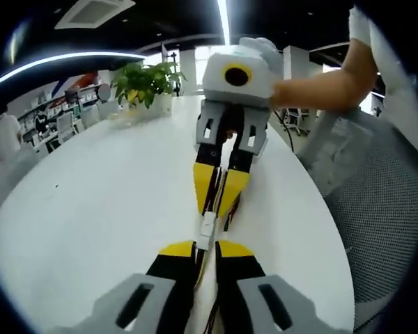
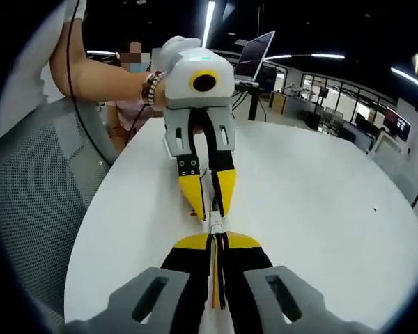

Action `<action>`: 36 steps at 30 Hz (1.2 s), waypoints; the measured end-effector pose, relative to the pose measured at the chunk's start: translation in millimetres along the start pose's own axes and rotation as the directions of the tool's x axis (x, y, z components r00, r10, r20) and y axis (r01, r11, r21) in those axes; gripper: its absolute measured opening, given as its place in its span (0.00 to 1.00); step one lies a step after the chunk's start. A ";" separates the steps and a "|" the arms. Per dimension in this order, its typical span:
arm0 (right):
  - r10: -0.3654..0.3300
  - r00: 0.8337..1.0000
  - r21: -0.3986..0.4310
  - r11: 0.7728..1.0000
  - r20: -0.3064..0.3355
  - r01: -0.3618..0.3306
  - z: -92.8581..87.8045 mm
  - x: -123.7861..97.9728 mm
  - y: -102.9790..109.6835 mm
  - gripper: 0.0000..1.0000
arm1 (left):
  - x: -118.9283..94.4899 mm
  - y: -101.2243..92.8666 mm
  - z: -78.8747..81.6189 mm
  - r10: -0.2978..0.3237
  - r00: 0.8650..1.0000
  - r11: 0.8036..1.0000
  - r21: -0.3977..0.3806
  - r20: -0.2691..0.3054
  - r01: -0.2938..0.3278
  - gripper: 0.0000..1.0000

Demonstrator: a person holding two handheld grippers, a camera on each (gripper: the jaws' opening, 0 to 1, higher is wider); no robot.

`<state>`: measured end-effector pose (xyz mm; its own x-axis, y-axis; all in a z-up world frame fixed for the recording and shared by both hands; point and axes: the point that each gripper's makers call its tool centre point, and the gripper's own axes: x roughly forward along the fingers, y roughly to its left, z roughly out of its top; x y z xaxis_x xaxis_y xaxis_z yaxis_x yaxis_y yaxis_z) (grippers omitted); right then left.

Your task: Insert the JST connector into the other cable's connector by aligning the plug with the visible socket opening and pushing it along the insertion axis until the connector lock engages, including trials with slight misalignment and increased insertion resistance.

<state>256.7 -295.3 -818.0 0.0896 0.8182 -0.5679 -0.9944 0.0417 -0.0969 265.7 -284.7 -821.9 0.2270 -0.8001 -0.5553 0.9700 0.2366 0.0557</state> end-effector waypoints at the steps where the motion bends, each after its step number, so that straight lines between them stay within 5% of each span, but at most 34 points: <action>1: 0.004 1.000 -0.001 1.000 0.001 -0.004 0.2 0.2 0.5 0.03 | -0.5 -0.2 -0.4 0.000 1.000 1.000 0.000 0.000 0.000 0.01; 10: 0.005 1.000 -0.006 1.000 0.006 -0.005 1.7 0.1 0.8 0.03 | -1.6 -1.4 -0.6 0.007 1.000 1.000 -0.008 0.009 -0.007 0.01; 15: 0.002 1.000 -0.002 1.000 0.026 -0.002 7.0 -3.1 -0.2 0.03 | -1.0 4.6 -18.3 0.038 0.996 0.999 -0.010 -0.086 -0.039 0.05; 20: 0.001 0.999 0.001 1.000 0.038 -0.001 8.9 -3.0 -0.7 0.03 | -2.2 1.2 -10.4 0.024 0.998 1.000 0.007 -0.057 -0.024 0.00; 36: 0.007 1.000 -0.013 1.000 0.025 -0.006 9.5 -2.5 1.1 0.02 | -3.2 -2.2 -9.0 0.024 0.996 0.995 0.104 -0.082 -0.015 0.00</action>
<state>254.9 -291.8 -808.9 0.0814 0.8326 -0.5479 -0.9942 0.0291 -0.1035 262.0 -277.7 -827.7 0.2420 -0.7462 -0.6201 0.9702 0.1903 0.1497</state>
